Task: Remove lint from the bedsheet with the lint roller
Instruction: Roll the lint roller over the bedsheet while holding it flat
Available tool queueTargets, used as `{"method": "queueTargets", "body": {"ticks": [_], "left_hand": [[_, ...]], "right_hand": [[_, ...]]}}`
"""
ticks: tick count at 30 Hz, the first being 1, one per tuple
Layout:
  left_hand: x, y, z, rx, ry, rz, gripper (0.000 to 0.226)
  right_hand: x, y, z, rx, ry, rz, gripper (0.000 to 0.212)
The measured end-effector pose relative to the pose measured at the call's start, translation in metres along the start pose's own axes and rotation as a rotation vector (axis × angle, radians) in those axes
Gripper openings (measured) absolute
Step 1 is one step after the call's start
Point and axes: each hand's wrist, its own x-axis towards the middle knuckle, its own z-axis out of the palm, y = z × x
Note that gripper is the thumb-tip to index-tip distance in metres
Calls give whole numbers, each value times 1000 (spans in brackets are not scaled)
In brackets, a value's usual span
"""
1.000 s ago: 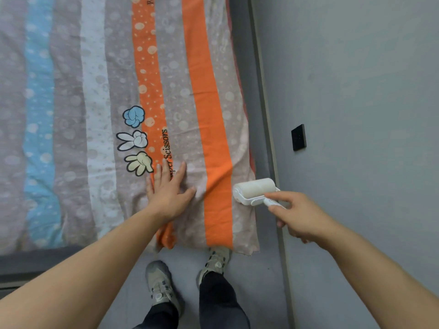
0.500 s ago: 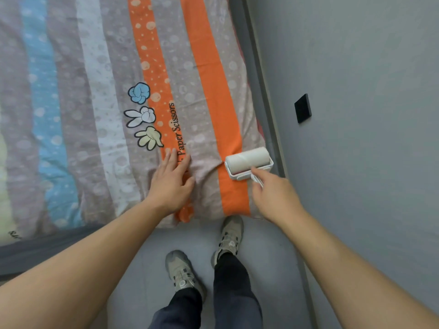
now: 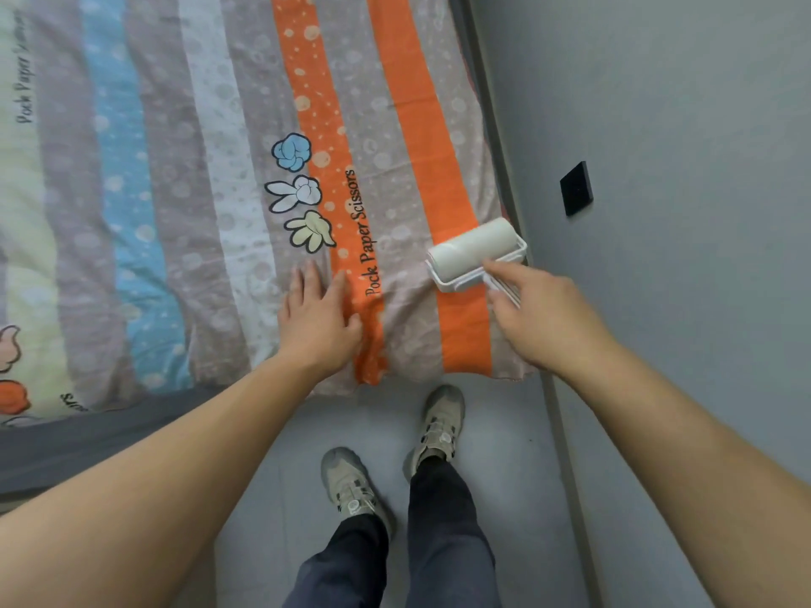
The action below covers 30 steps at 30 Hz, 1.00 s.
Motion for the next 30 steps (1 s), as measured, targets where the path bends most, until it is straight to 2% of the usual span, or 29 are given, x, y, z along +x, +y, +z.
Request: {"method": "queueTargets", "body": {"ticks": [3,6,13,18,21,23,26,30], "left_hand": [[1,-9,3,13,-24,-14,74],[3,-13,7,16,-34,13,75],[3,-8,17,4,-2,-13,81],[-1,-6,21,-59,21,-7,77],[-6,-14,16,-151,116,8,69],[-6,-23,9,-269,240,1,66],[-6,-45,2,-378,336,-40,56],[-3,-64,-2,-238,336,-2,62]], "right_hand": [[46,-36,20,-66,-62,-105,41],[72,-37,41,-196,-135,-107,39],[13,36,32,-296,-270,-33,49],[-5,54,14,-381,-319,0,44],[-10,46,-6,-480,-406,22,38],[-11,26,-20,-532,-389,-12,39],[1,-31,-9,-469,-234,-179,41],[45,-96,59,-304,-191,-325,44]]}}
